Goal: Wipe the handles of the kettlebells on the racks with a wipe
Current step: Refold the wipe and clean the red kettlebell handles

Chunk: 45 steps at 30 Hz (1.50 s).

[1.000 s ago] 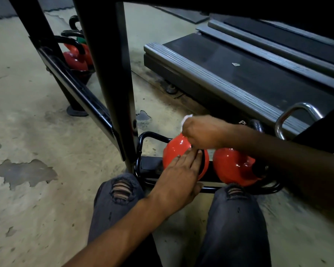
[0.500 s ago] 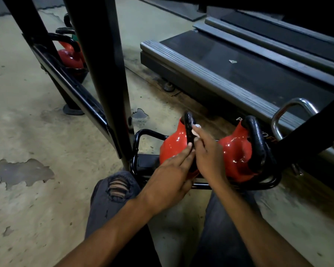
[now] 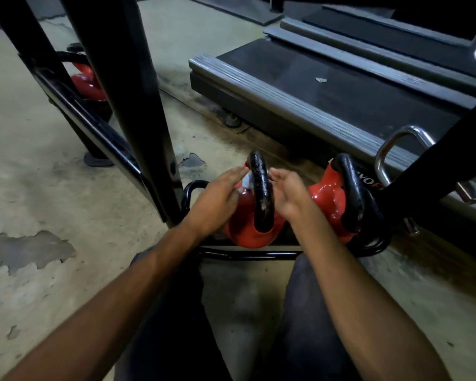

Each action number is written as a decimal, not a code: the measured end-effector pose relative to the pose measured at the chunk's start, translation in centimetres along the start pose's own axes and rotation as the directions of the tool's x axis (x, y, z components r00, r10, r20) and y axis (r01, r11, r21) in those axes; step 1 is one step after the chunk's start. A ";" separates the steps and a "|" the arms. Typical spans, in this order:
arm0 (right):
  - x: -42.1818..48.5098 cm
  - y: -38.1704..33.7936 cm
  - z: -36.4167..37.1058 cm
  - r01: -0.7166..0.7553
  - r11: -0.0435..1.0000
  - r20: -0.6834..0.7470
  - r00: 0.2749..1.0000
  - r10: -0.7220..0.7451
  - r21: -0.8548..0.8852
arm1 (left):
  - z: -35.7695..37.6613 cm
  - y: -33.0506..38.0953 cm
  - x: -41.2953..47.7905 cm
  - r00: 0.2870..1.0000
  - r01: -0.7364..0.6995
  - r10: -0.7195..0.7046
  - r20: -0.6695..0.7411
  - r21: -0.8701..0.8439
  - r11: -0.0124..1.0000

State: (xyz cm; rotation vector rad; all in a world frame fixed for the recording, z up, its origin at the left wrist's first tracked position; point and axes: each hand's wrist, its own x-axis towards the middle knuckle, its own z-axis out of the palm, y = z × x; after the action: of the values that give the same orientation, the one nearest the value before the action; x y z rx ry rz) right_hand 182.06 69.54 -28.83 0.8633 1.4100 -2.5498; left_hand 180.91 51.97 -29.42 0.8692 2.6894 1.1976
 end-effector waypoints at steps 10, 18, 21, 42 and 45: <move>-4.4 8.4 -3.1 0.660 0.121 0.257 0.447 -0.857 -0.742 | 0.3 1.1 5.1 0.983 -0.116 0.083 0.165 0.200 0.973; -2.4 5.2 -4.4 0.599 -0.688 0.912 0.296 -0.285 -0.409 | -1.2 2.9 5.5 0.979 -0.072 0.018 0.205 0.258 0.963; -3.1 6.2 -6.4 0.533 -0.837 0.978 0.208 -0.009 -0.121 | -0.2 3.2 5.2 0.975 -0.056 -0.024 0.220 0.352 0.934; -1.9 3.9 -1.8 0.298 0.911 -0.061 0.943 -0.328 -0.286 | 1.8 1.5 5.9 0.966 -0.199 0.089 0.244 0.477 0.856; -2.5 3.6 -2.6 0.251 0.910 0.046 0.967 -0.250 -0.331 | 1.6 1.3 5.6 0.963 -0.213 0.110 0.248 0.442 0.871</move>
State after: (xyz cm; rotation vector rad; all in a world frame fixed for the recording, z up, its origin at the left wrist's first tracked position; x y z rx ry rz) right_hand 186.55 69.14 -31.26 0.6576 1.9943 -2.3600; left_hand 177.22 56.64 -28.74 1.2227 2.7992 0.4247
